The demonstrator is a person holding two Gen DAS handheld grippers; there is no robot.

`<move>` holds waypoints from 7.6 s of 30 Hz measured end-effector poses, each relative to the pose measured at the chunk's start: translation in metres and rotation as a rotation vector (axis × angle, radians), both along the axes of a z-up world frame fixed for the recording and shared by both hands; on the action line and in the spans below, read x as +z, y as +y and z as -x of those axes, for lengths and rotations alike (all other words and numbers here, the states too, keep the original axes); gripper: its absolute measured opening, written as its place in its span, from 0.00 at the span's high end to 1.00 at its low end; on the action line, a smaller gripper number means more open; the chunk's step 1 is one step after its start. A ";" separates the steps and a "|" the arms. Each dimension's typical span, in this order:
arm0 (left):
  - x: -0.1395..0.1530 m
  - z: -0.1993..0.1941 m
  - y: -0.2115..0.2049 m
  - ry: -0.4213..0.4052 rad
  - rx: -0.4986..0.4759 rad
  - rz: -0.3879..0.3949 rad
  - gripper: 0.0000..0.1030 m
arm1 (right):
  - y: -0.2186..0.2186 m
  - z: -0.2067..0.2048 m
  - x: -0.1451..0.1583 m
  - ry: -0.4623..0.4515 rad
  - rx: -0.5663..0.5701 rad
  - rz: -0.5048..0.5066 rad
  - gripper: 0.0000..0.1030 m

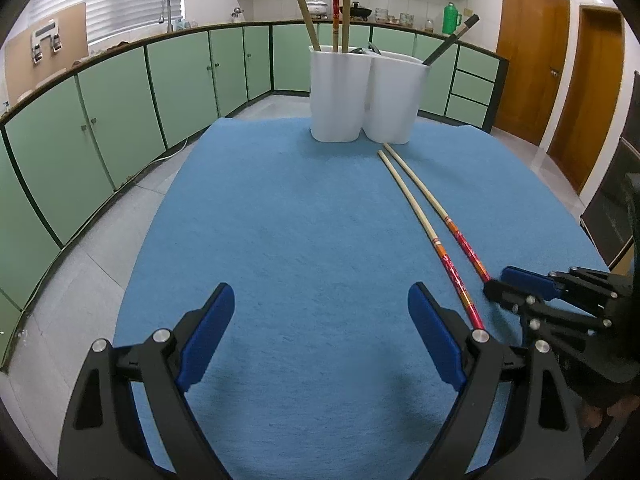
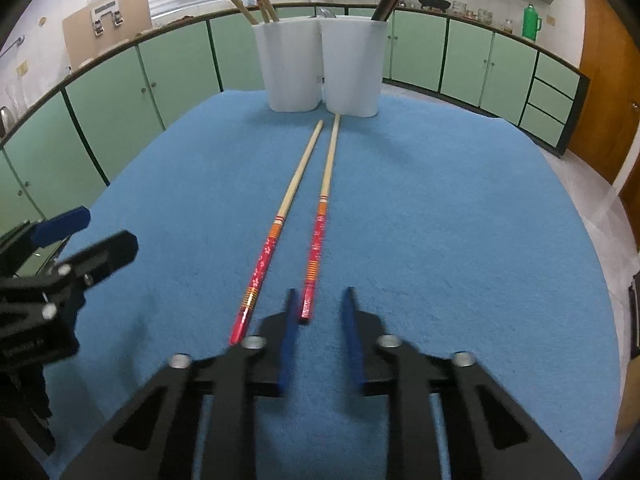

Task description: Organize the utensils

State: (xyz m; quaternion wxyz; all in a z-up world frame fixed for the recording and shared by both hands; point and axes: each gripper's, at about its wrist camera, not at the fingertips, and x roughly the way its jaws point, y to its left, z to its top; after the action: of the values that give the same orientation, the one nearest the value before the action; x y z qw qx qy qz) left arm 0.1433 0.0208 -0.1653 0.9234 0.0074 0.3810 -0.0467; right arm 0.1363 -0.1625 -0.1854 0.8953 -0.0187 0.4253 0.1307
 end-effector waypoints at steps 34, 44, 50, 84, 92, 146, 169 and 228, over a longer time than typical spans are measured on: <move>-0.027 -0.003 -0.092 0.117 -0.078 0.002 0.63 | -0.083 0.012 0.013 -0.013 -0.133 -0.088 0.95; -0.025 -0.003 -0.095 0.112 -0.077 0.011 0.95 | -0.082 0.016 0.016 -0.025 -0.129 -0.082 0.95; -0.012 0.006 -0.092 0.079 -0.074 0.021 0.95 | -0.084 0.021 0.028 -0.053 -0.123 -0.070 0.95; 0.173 0.027 -0.064 -0.325 -0.161 0.082 0.95 | -0.063 0.008 0.201 -0.290 0.061 -0.152 0.95; 0.191 0.023 -0.064 -0.369 -0.177 0.068 0.95 | -0.046 -0.006 0.229 -0.319 0.134 -0.139 0.95; 0.184 -0.223 -0.038 -0.354 -0.083 0.041 0.92 | -0.023 -0.217 0.228 -0.347 0.039 -0.132 0.76; 0.224 -0.056 -0.036 -0.460 -0.019 0.036 0.14 | -0.087 -0.060 0.250 -0.506 -0.141 -0.200 0.06; 0.247 0.073 -0.038 -0.487 0.004 0.048 0.08 | -0.048 0.068 0.262 -0.550 0.001 -0.157 0.06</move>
State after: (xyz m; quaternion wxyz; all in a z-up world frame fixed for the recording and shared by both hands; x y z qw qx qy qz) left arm 0.0698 -0.0171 0.0821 0.9880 -0.0042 0.1461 -0.0509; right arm 0.0681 -0.2101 0.0762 0.9757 0.0158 0.1552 0.1540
